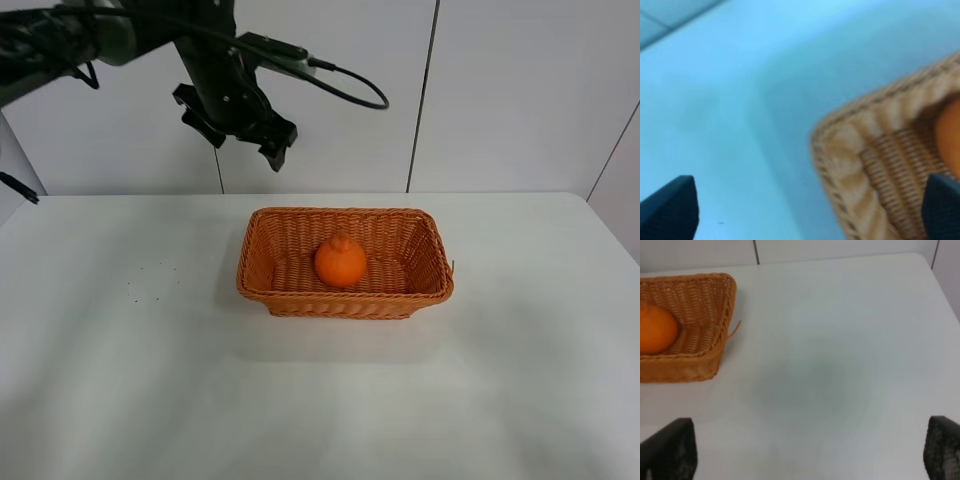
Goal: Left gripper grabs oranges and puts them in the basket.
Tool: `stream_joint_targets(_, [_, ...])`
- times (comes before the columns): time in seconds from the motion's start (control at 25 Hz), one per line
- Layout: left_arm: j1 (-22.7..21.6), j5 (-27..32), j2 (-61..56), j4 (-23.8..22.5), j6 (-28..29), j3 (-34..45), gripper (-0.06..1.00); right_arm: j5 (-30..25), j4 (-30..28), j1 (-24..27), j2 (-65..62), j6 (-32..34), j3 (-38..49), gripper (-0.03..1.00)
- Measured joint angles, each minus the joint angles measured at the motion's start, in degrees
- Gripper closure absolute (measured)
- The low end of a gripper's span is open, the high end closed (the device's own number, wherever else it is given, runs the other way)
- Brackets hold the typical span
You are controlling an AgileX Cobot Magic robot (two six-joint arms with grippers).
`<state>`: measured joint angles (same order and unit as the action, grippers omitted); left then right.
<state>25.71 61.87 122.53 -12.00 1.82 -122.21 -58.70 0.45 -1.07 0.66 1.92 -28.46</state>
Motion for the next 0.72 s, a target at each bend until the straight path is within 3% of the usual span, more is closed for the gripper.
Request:
stream_joint_targets(0.4, [-12.85,1.75,-3.74,-0.05,-1.05,-0.06,-0.05,0.0,0.0,0.0,0.0,0.0,0.0,0.27])
stream_joint_targets(0.72, [-20.37,2.96,-4.6,0.21,-2.51,-0.06,-0.05,0.0,0.0,0.0,0.0,0.0,0.0,0.27])
